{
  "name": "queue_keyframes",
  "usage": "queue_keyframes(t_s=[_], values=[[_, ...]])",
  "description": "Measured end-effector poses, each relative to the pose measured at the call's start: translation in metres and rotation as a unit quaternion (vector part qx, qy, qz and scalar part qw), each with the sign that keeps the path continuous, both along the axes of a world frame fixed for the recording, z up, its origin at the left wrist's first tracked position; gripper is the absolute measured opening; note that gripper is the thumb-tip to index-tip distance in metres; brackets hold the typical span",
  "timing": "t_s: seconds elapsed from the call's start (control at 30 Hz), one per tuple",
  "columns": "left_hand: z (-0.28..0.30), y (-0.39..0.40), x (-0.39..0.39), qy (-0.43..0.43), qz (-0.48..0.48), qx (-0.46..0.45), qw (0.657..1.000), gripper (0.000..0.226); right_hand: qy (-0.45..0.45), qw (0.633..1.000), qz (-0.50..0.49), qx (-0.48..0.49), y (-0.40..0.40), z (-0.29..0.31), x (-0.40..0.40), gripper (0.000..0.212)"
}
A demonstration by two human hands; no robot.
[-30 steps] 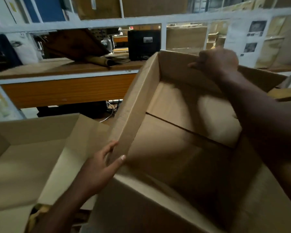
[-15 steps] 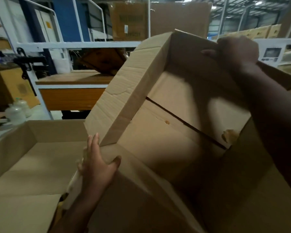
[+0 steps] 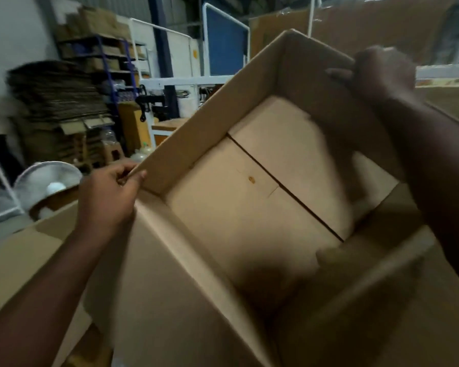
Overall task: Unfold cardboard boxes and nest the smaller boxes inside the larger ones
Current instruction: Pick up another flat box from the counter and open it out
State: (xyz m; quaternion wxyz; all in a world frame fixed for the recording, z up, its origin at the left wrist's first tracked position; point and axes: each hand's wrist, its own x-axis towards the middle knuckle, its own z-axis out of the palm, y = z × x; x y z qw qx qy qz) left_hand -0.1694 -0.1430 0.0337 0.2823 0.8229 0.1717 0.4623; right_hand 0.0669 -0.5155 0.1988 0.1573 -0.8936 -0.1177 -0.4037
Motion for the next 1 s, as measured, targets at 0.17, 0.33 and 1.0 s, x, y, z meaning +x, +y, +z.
queue_keyframes(t_s=[0.17,0.33,1.0], values=[[0.016,0.075,-0.035,0.0,0.13,0.018,0.991,0.033,0.045,0.99,0.133,0.029,0.095,-0.01,0.013,0.057],[0.03,0.114,-0.061,0.03,0.227,0.013,0.973,0.02,0.05,0.972,0.228,0.013,0.193,-0.011,0.018,0.041],[0.03,0.353,-0.062,0.067,0.276,-0.086,0.955,0.034,0.008,0.971,0.226,-0.079,0.482,-0.052,0.057,0.025]])
